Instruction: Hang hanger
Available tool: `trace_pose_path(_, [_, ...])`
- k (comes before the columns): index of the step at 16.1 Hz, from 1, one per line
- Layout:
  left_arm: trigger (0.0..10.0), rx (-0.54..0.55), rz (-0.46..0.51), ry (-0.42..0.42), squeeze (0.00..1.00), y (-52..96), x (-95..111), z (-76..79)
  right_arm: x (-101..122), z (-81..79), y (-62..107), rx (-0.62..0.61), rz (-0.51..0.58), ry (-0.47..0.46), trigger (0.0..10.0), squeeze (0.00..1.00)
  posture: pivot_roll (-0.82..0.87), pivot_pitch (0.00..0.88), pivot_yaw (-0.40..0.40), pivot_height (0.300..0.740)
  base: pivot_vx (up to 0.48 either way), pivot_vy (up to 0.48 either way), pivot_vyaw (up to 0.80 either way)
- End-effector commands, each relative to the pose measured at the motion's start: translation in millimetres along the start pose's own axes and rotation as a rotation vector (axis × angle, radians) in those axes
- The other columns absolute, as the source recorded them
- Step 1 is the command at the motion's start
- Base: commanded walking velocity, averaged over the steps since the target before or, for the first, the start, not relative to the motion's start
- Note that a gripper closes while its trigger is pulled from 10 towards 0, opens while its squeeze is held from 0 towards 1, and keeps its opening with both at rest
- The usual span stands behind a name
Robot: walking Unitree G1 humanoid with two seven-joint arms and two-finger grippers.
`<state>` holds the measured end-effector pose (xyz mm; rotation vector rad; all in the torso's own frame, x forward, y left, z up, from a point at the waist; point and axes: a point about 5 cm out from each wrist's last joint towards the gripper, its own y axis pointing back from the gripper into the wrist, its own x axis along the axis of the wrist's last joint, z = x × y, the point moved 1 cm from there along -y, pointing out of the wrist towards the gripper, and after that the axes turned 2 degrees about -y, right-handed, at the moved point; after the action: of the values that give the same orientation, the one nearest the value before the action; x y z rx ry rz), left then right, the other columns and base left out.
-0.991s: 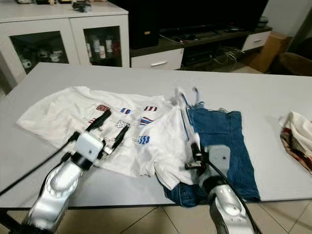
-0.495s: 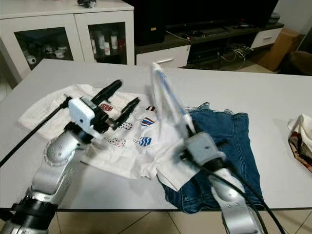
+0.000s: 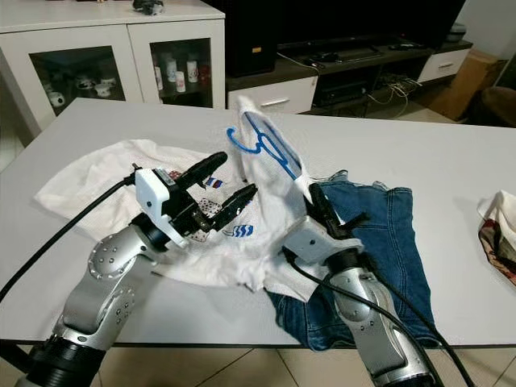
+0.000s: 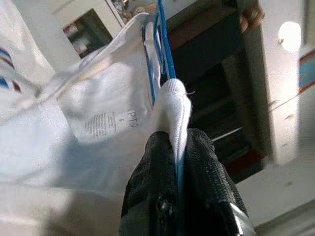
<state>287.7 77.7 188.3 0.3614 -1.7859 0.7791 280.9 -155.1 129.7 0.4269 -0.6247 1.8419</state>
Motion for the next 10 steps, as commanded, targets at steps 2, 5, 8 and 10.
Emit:
trace_pose_path(2, [10.0, -0.001, -0.005, 0.101, 0.0, -1.9, 3.9, -1.7, 2.9, 3.7, -1.4, -0.043, 0.048, 0.169, 10.0, 0.0, 0.03, 0.023, -0.042, 0.74, 0.0, 0.0, 0.0])
trace_pose_path(5, [10.0, -0.102, -0.029, 0.276, 0.0, -3.0, 2.7, 16.2, 5.2, -0.6, -0.9, -0.054, 0.07, 0.282, 10.0, 0.0, 0.03, 0.028, -0.036, 0.74, 0.0, 0.0, 0.0])
trace_pose_path(8, [10.0, -0.174, -0.046, 0.349, 0.0, -2.9, 0.2, 35.2, 8.3, -3.1, 2.1, -0.068, 0.1, 0.338, 10.0, 0.0, 0.03, 0.032, -0.031, 0.74, 0.0, 0.0, 0.0])
trace_pose_path(10, [10.0, -0.167, -0.04, 0.349, 0.0, -5.4, 2.0, 37.7, 10.4, -4.9, 3.4, -0.079, 0.116, 0.363, 10.0, 0.0, 0.03, 0.032, -0.029, 0.74, 0.0, 0.0, 0.0])
